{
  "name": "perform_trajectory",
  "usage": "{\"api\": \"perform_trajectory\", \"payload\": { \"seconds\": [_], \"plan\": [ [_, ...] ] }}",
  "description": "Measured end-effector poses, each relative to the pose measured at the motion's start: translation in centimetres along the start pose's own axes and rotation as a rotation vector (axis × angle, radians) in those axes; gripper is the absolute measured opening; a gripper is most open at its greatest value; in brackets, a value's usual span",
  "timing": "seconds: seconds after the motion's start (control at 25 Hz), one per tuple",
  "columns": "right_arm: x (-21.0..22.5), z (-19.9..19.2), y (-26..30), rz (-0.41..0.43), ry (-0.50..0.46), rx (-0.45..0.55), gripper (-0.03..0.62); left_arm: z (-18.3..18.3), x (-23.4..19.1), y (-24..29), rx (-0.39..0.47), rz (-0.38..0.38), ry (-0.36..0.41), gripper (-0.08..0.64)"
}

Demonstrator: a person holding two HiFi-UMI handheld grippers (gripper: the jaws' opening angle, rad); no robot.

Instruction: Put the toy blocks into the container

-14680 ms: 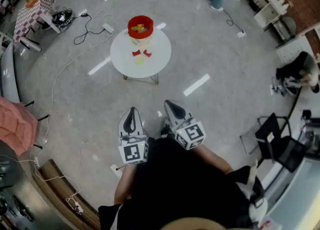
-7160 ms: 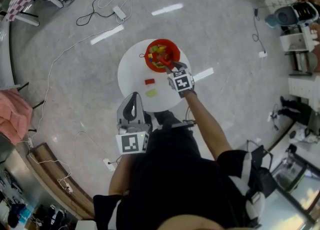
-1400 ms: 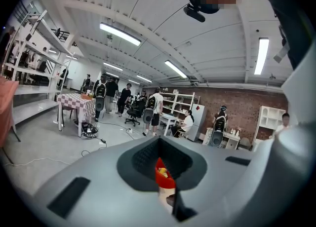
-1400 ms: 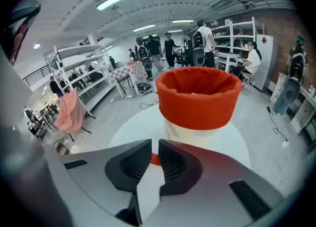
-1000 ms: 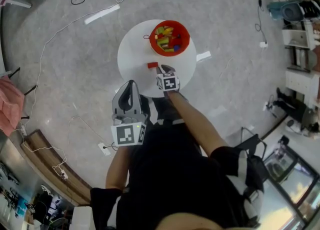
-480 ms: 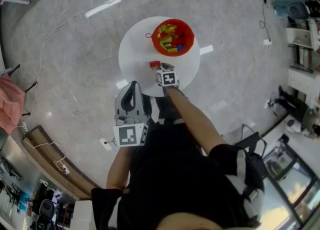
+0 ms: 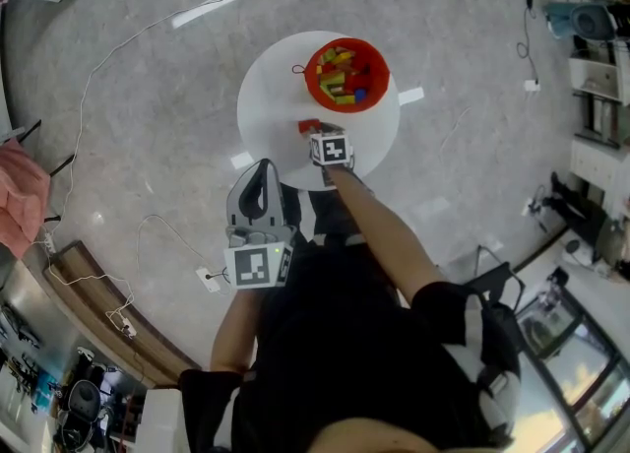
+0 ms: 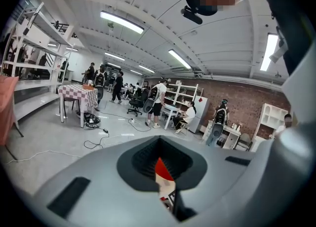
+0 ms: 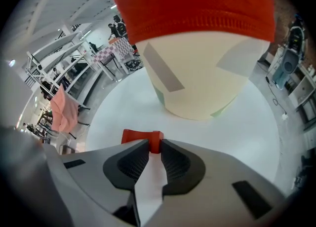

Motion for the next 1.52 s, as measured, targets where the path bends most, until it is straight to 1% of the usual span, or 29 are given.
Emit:
{"api": "perform_trajectory", "payload": {
  "seconds": [0.12, 0.2, 0.28, 0.36, 0.52, 0.64, 0.84, 1.04, 1.16, 1.28, 1.4, 1.52],
  "plan": [
    [-0.1, 0.1, -0.4, 0.002, -0.024, 0.000, 0.067, 0.1, 0.1, 0.0, 0.010, 0.000, -0.008, -0.008],
    [-0.2, 0.2, -0.8, 0.003, -0.046, 0.004, 0.064, 0.5, 0.2, 0.1, 0.010, 0.018, -0.036, -0.008],
    [-0.8, 0.1, -1.2, 0.033, -0.048, -0.008, 0.063, 0.6, 0.2, 0.1, 0.006, 0.028, -0.048, -0.006],
    [-1.6, -0.2, -1.9, 0.078, -0.041, -0.028, 0.063, 0.5, 0.1, 0.1, 0.006, 0.023, -0.036, -0.008],
    [-1.9, -0.2, -3.3, 0.088, -0.088, -0.009, 0.061, 0.6, 0.0, 0.0, 0.015, 0.014, -0.013, -0.008],
    [-2.5, 0.5, -5.5, 0.108, -0.133, 0.048, 0.061, 0.7, 0.0, -0.2, 0.022, 0.009, -0.003, -0.008],
    [-2.9, 2.1, -10.1, 0.136, -0.209, 0.199, 0.061, 1.3, 0.4, -0.5, 0.044, 0.001, 0.013, -0.006],
    [-3.0, 4.6, -15.4, 0.163, -0.202, 0.341, 0.061, 2.1, 1.3, -0.8, 0.071, -0.015, 0.031, -0.008],
    [-2.2, 6.7, -17.9, 0.153, -0.202, 0.430, 0.061, 2.9, 2.0, -0.9, 0.089, -0.028, 0.045, -0.008],
    [-0.2, 8.9, -18.9, 0.108, -0.179, 0.482, 0.061, 3.6, 2.6, -0.8, 0.102, -0.035, 0.056, -0.008],
    [2.2, 10.6, -18.4, 0.053, -0.132, 0.477, 0.061, 4.0, 3.0, -0.7, 0.105, -0.040, 0.067, -0.008],
    [4.3, 11.2, -17.0, -0.002, -0.104, 0.433, 0.061, 4.1, 3.3, -0.9, 0.104, -0.039, 0.075, -0.008]
  ]
}}
Point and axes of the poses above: the fingertips, and each gripper's own axes: y forward along the fingers, x to its right, z out of its top, the point moved 8 cm from there along -y, backward along the fingers, and after that the axes turned 1 degree about y, right-handed, at the moved point
